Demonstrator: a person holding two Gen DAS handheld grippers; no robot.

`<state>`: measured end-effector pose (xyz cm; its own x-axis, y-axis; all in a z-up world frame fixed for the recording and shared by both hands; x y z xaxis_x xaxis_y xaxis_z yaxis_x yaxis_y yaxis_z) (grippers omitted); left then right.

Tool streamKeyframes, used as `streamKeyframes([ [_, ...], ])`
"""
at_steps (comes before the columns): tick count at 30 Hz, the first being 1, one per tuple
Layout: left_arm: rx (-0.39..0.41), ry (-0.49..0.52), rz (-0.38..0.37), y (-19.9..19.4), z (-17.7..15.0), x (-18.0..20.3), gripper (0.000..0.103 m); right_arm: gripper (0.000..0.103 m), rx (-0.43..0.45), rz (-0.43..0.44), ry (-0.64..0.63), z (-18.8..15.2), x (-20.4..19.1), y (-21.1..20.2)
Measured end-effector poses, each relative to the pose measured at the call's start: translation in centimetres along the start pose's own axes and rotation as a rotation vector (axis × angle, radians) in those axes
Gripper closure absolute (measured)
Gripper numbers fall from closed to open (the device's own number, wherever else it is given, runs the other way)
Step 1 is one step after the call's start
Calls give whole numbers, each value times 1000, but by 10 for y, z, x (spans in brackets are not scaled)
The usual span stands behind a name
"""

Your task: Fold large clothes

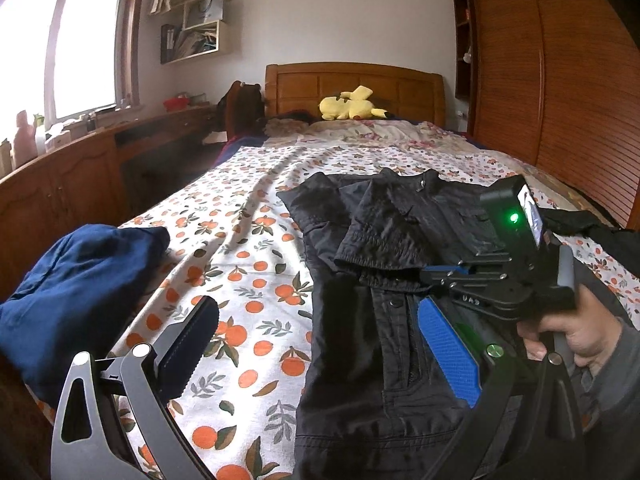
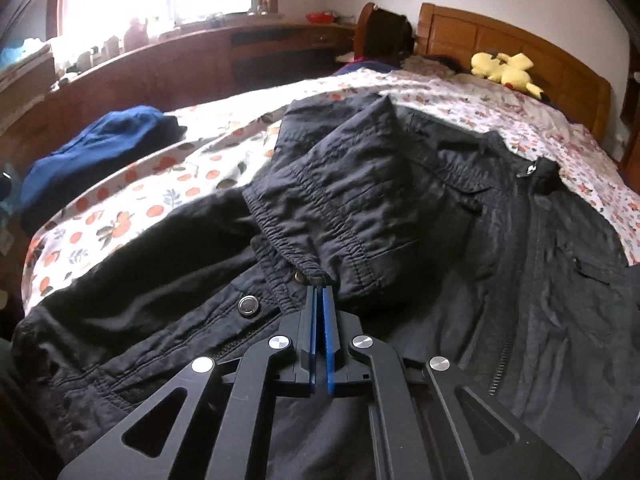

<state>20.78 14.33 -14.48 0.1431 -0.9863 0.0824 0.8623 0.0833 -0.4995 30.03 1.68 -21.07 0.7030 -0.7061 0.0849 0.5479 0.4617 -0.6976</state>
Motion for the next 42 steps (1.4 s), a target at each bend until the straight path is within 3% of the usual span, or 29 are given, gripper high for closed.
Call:
streamKeyframes([
  [10,-7,12,-18,5,-2,9,3,101,138,-7,64,11,26,-63],
  [23,-8,40,-39,8,-3,27,3,101,197,-70,73,-10,55,-125],
  [33,-3,59,-77,10,-1,46,3,101,194,-186,118,-38,96,-151],
  [42,3,61,-112,14,2,68,3,101,111,-323,190,-76,146,-154],
])
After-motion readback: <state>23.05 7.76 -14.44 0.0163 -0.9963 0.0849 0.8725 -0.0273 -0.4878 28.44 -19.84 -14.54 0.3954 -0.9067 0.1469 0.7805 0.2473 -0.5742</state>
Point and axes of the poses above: each gripper's, at about its wrist camera, not at the fingertips, and y roughly the way its jaws point, x to its right, z to its top, the point moved 5 cm from there along y, roughly the way its jaws point, and after that the axes turned 7 degrees about -y, right-handed, at the moved point
